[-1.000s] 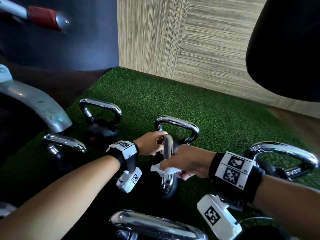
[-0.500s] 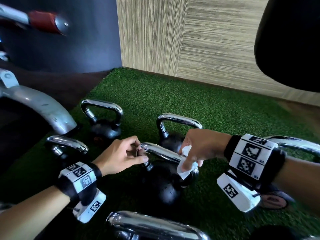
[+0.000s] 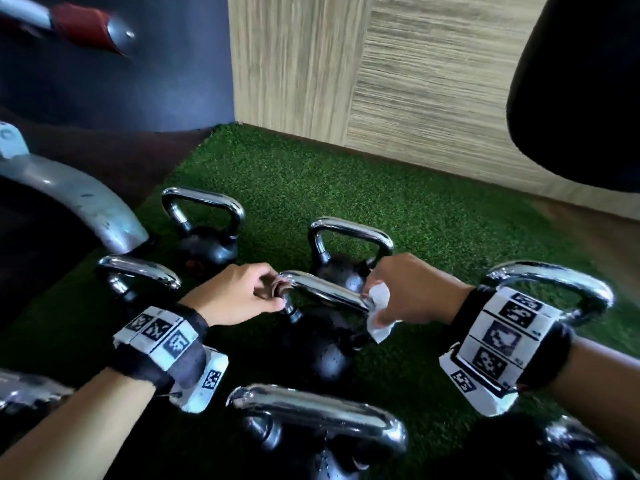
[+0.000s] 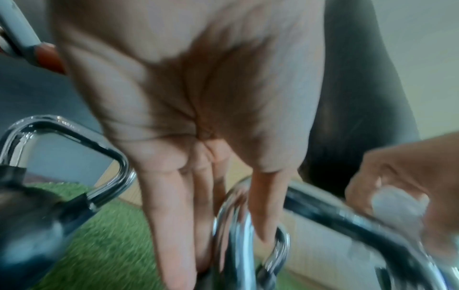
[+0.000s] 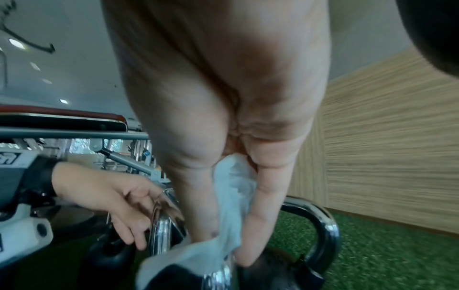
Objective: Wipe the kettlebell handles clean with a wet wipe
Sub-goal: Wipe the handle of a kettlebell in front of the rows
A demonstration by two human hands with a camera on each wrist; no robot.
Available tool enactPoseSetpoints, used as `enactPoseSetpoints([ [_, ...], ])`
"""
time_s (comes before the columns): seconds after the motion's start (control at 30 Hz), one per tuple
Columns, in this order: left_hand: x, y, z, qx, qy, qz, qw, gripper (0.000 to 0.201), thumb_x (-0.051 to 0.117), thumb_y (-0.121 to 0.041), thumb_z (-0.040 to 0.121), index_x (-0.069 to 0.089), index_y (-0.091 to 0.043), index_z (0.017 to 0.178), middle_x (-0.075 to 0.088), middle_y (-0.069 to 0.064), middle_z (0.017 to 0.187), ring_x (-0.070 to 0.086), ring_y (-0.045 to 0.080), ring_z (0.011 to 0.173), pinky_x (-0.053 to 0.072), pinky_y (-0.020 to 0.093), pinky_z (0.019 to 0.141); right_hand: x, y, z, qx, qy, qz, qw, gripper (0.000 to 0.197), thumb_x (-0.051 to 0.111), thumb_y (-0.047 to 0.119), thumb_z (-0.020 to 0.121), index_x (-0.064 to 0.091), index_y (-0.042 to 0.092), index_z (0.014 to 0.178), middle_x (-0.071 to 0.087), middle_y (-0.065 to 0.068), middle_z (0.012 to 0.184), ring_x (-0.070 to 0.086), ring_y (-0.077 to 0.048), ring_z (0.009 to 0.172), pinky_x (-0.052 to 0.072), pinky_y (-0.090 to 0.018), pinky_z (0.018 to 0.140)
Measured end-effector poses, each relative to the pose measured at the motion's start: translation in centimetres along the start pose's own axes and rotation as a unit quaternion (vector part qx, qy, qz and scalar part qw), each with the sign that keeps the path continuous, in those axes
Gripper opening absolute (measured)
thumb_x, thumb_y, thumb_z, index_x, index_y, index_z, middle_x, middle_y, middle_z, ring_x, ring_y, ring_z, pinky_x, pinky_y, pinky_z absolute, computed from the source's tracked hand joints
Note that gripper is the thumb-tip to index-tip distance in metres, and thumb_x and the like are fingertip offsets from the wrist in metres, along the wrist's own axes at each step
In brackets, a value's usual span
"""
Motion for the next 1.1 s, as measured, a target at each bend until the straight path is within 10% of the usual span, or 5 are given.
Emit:
enactPoseSetpoints([
  [0.33,1.0,0.7,-3.0,-0.005,0.019,-0.062,0.998,0.055,0.063,-0.038,0.096,0.049,-0.034,0.149,0.074,-0.018,0.086,0.071,0.016,0.098,0.051,0.032,0.089,-2.2,2.6,-8.8,0.110,-0.017,0.135,0.985,0.022,0.080,0.007,0.082,0.083,0.026,0.093,0.072,0.020,0.086,0.074,-0.014,0.055,0.058,-0.025,0.051],
  [0.57,3.1,3.0,-5.6,-0.043,0.115,-0.157,0.980,0.039,0.043,-0.037,0.070,0.069,-0.051,0.095,0.076,-0.014,0.101,0.072,0.022,0.103,0.057,0.045,0.098,-1.6,7.2,-16.0,0.219,-0.085,0.171,0.957,0.020,0.079,0.027,0.074,0.080,0.044,0.085,0.078,0.013,0.078,0.073,-0.005,0.072,0.056,-0.021,0.067],
  [0.83,7.9,3.4,-11.5,-0.034,0.258,-0.030,0.965,0.038,0.066,-0.018,0.080,0.058,-0.050,0.099,0.062,-0.020,0.099,0.062,0.008,0.093,0.047,0.025,0.077,0.5,8.5,-17.7,0.251,-0.199,0.220,0.921,0.035,0.076,0.011,0.068,0.077,0.044,0.079,0.076,0.013,0.079,0.069,-0.005,0.072,0.054,-0.022,0.068],
  [0.97,9.4,2.4,-12.0,-0.015,0.227,-0.006,0.974,0.066,0.087,-0.057,0.053,0.064,-0.042,0.114,0.058,-0.019,0.116,0.059,0.008,0.115,0.049,0.029,0.102,1.4,8.2,-17.8,0.215,-0.224,0.176,0.934,0.035,0.074,0.013,0.077,0.078,0.045,0.091,0.074,0.015,0.091,0.065,0.004,0.081,0.049,-0.010,0.073],
  [1.1,9.7,1.8,-12.1,-0.011,0.190,-0.046,0.981,0.064,0.096,-0.057,0.053,0.073,-0.039,0.111,0.066,-0.028,0.109,0.062,-0.004,0.107,0.045,0.012,0.093,2.4,7.5,-18.0,0.190,-0.285,0.162,0.925,0.029,0.077,0.015,0.078,0.080,0.040,0.094,0.074,0.019,0.090,0.058,0.009,0.076,0.037,0.002,0.071],
])
Point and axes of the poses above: each hand's wrist, its own z-axis towards the middle knuckle, its own x-axis out of the palm, y = z × x, the point moved 6 cm from there along z, towards the middle knuckle
